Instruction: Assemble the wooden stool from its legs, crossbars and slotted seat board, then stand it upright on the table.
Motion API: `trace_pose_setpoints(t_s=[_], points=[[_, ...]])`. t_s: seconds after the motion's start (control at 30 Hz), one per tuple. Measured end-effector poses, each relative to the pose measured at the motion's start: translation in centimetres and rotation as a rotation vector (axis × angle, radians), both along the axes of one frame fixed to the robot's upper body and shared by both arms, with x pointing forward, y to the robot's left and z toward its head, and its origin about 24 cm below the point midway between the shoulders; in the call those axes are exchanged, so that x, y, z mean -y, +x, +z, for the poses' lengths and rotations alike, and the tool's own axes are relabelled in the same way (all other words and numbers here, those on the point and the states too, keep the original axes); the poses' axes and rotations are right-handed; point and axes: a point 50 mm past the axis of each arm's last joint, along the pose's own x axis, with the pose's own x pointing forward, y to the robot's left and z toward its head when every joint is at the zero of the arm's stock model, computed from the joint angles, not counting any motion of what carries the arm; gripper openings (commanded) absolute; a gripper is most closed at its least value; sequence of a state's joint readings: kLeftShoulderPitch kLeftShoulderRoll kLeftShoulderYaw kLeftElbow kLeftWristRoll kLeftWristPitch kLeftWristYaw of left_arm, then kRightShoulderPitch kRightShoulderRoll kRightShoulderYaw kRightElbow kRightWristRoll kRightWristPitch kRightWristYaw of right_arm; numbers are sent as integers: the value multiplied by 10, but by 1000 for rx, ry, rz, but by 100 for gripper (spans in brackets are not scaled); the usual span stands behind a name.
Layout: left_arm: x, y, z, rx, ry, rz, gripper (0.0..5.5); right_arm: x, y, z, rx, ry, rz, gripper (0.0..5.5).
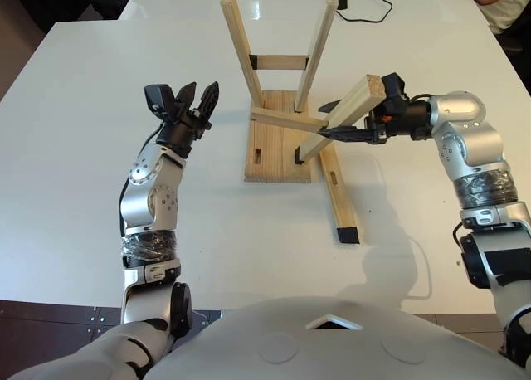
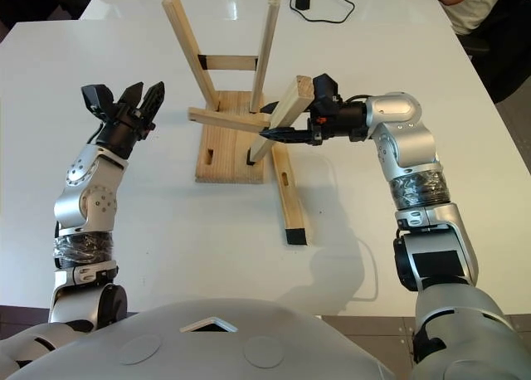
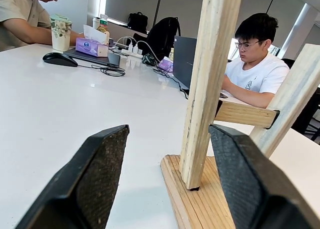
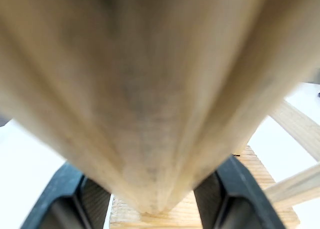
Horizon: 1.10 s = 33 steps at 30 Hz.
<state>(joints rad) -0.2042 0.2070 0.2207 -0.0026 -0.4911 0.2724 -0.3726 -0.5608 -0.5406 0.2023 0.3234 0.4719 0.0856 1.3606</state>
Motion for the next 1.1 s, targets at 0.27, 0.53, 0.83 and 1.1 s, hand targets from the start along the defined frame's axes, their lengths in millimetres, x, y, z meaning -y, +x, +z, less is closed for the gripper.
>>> trace_pose_setpoints(t_s=[0.27, 0.53, 0.83, 1.1], points=[[13, 0, -3, 3, -22, -28, 294, -16, 13, 11, -38, -67, 29, 200], [20, -16, -28, -53, -37, 51, 294, -29, 22, 27, -135, -213, 97, 200], [27, -18, -33, -59, -68, 60, 294, -29, 31, 20, -54, -184, 92, 200], [26, -18, -36, -71, -71, 65, 294, -32, 30, 13, 15, -167, 50, 200]])
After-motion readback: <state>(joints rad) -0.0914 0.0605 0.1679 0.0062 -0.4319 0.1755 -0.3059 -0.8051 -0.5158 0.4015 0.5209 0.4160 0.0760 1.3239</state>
